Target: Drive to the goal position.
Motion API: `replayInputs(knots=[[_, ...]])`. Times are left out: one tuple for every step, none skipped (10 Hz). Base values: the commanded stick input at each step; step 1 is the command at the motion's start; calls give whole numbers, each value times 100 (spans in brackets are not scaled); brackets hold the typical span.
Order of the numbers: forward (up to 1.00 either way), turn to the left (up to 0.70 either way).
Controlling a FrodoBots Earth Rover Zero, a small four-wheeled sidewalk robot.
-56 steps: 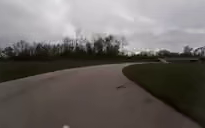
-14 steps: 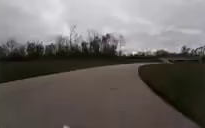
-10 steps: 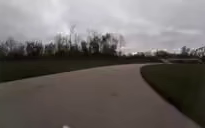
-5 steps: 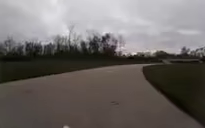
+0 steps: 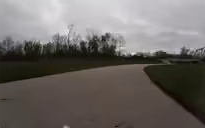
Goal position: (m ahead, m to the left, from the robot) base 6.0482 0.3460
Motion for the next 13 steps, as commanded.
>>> replayInputs(knots=[[100, 3], [100, 0], [100, 0], [100, 0], [100, 0], [100, 0], [100, 0], [100, 0], [100, 0], [100, 0], [100, -1], [100, -21], [100, -40]])
